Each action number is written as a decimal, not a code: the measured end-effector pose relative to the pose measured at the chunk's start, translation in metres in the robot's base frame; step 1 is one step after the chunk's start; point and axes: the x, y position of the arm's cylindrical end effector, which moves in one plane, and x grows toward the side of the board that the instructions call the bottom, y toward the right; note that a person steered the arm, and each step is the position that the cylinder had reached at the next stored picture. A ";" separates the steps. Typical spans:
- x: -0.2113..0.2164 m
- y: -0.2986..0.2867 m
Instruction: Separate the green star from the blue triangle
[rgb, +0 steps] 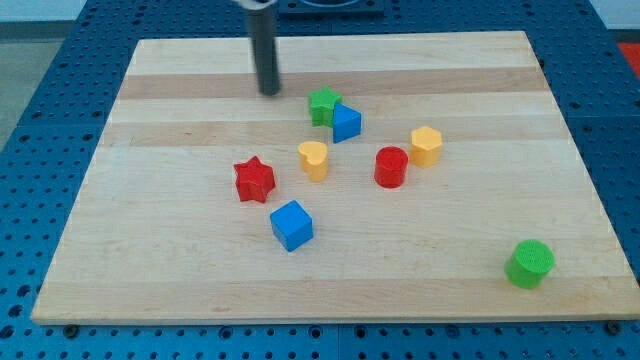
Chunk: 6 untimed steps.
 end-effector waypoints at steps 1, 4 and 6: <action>0.027 0.017; 0.030 0.095; 0.030 0.095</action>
